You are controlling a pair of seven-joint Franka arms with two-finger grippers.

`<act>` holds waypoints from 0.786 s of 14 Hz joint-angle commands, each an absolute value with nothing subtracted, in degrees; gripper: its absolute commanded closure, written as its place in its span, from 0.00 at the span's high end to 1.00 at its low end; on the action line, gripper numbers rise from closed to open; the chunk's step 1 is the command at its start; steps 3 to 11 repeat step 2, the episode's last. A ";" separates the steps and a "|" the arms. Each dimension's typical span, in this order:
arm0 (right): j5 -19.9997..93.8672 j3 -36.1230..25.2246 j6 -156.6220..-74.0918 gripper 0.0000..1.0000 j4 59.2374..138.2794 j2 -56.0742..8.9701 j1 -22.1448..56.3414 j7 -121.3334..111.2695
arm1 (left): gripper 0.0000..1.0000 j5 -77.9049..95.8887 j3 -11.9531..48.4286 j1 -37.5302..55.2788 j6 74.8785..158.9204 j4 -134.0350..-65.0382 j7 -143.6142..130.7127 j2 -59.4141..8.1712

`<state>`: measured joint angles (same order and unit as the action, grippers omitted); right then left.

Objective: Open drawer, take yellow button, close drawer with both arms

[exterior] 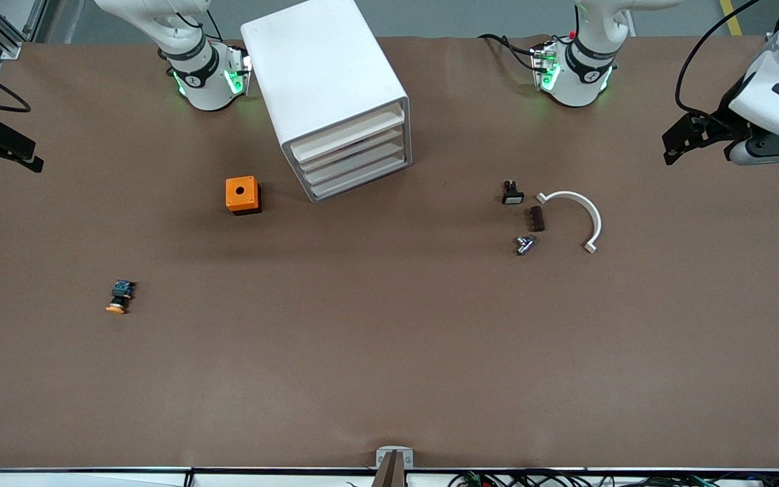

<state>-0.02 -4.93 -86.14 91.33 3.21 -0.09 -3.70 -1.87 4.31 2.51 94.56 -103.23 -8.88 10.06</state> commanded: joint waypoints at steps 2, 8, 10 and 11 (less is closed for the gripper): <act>0.62 -4.66 -85.78 1.00 92.90 5.19 -0.18 -4.13 | 1.00 -1.05 4.04 1.93 92.99 -99.58 -7.56 8.17; 0.62 -4.66 -85.78 1.00 92.90 5.19 -0.18 -4.13 | 1.00 -1.05 4.04 1.93 92.99 -99.58 -7.56 8.17; 0.62 -4.66 -85.78 1.00 92.90 5.19 -0.18 -4.13 | 1.00 -1.05 4.04 1.93 92.99 -99.58 -7.56 8.17; 0.62 -4.66 -85.78 1.00 92.90 5.19 -0.18 -4.13 | 1.00 -1.05 4.04 1.93 92.99 -99.58 -7.56 8.17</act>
